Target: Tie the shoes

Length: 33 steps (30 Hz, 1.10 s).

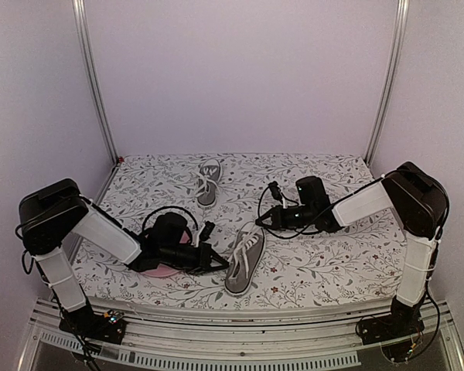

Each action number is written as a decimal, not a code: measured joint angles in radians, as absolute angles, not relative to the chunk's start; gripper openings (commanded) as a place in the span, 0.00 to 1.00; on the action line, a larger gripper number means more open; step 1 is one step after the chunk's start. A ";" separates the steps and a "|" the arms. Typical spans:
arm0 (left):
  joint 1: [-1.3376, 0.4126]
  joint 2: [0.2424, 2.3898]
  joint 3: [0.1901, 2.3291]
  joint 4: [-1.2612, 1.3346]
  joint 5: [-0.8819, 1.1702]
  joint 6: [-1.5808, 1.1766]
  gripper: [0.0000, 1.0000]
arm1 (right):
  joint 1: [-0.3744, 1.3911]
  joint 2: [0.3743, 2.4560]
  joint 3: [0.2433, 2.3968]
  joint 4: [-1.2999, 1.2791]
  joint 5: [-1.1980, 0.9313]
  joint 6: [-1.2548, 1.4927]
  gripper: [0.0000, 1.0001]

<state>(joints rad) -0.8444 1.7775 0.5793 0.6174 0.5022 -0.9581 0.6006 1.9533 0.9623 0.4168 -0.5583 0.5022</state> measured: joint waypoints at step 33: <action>-0.857 1.721 0.532 0.608 0.466 -0.968 0.61 | 0.572 1.945 0.948 0.442 -0.575 0.490 0.60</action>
<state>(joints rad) -0.8566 1.7206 0.5320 0.6083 0.4656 -0.9684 0.5720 1.9450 0.9478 0.4419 -0.5751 0.4900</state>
